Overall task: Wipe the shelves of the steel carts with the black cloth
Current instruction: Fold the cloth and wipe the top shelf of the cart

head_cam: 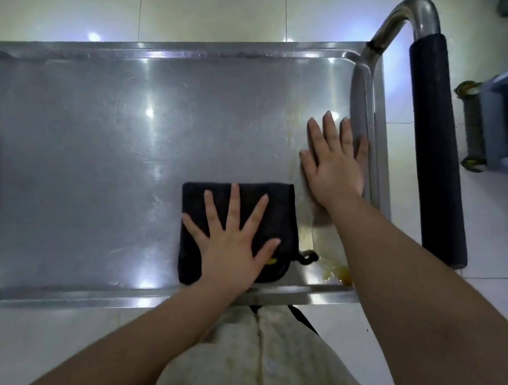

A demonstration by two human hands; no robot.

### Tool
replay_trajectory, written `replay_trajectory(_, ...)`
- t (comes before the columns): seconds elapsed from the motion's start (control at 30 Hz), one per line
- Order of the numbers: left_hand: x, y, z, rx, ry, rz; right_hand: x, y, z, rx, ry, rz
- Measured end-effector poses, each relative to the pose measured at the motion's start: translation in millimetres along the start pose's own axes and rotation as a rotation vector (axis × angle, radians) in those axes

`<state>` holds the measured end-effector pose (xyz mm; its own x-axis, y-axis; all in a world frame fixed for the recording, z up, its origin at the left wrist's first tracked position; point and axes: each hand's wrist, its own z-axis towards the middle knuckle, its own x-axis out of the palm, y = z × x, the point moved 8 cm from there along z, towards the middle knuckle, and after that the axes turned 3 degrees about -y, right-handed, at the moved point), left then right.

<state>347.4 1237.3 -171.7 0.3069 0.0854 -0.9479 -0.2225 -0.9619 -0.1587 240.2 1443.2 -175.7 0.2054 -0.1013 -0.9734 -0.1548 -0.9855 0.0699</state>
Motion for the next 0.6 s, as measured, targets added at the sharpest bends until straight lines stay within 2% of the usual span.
replay_trajectory(0.17,12,-5,-26,0.001,0.085,0.030,-6,1,-4,0.009,0.048,0.046)
replay_trajectory(0.27,0,-4,-23,0.025,0.113,-0.014,-21,10,-16,0.016,-0.020,0.180)
replay_trajectory(0.33,-21,8,-16,0.010,0.044,-0.078,-27,30,-36,-0.022,-0.059,0.244)
replay_trajectory(0.4,-42,38,2,-0.044,-0.066,-0.118,-18,66,-63,-0.096,-0.015,0.262)
replay_trajectory(0.5,-57,96,36,-0.154,-0.127,-0.140,3,139,-104,-0.236,0.008,0.186)
replay_trajectory(0.6,-68,124,60,-0.130,-0.170,-0.137,23,179,-129,-0.271,0.058,0.104)
